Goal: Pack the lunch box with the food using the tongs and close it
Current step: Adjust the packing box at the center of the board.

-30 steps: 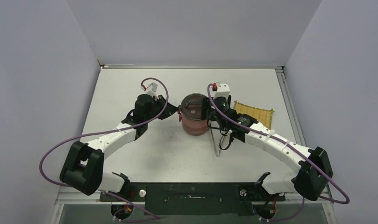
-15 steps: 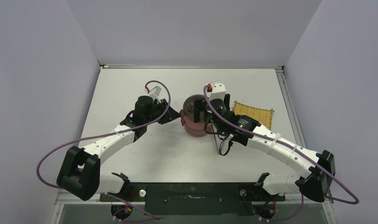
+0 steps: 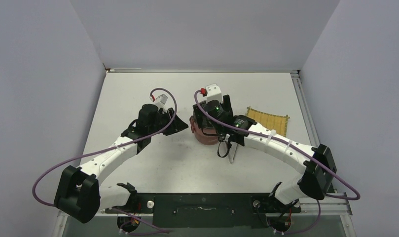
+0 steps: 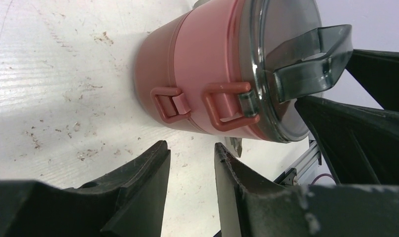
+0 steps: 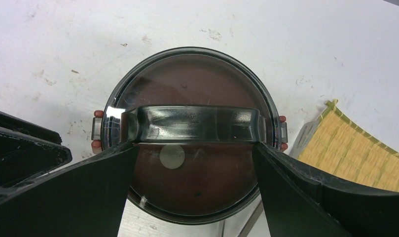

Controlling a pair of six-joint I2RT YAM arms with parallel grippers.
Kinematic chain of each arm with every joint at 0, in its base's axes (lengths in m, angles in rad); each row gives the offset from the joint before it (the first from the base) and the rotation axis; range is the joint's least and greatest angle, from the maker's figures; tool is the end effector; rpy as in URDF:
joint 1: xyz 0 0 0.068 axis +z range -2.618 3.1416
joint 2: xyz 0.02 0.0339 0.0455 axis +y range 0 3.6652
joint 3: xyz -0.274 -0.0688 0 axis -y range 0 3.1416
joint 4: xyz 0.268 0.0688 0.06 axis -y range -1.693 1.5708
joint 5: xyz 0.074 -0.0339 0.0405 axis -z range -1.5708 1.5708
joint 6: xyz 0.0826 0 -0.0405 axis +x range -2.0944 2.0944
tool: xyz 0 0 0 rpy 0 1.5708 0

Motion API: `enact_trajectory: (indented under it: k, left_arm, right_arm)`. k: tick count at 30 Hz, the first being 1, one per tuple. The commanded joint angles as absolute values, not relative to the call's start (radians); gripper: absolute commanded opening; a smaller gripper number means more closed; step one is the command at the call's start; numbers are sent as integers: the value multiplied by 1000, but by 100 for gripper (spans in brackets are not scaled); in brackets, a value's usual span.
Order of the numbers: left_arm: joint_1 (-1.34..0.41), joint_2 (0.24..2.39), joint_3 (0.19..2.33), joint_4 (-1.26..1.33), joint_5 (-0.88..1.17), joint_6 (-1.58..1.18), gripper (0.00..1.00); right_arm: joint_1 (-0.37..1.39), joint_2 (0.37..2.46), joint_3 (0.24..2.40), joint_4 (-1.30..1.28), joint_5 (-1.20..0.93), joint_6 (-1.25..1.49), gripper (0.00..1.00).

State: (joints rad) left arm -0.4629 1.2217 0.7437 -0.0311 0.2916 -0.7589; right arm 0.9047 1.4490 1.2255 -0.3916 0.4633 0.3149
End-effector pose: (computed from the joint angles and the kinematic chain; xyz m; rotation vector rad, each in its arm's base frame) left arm 0.2807 -0.1666 0.2263 -0.1382 2.2264 -1.0157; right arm 0.2651 0.2776 0.2992 -0.3658 2.0890 0.2173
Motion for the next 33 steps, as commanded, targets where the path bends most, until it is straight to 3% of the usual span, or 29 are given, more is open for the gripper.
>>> enact_trajectory:
  k: [1,14,33]
  left_arm:
    - [-454,1196,740,-31,284,-749,37]
    - [-451,1210,743,-23,296,-749,39]
    - [-451,1217,742,-15,303,-759,51]
  right_arm:
    - [894,1458,1285,-357,460,264,90]
    - [795,1403,1266,-333,293,296,90]
    - [791,1460,1317,-289,322,283,90]
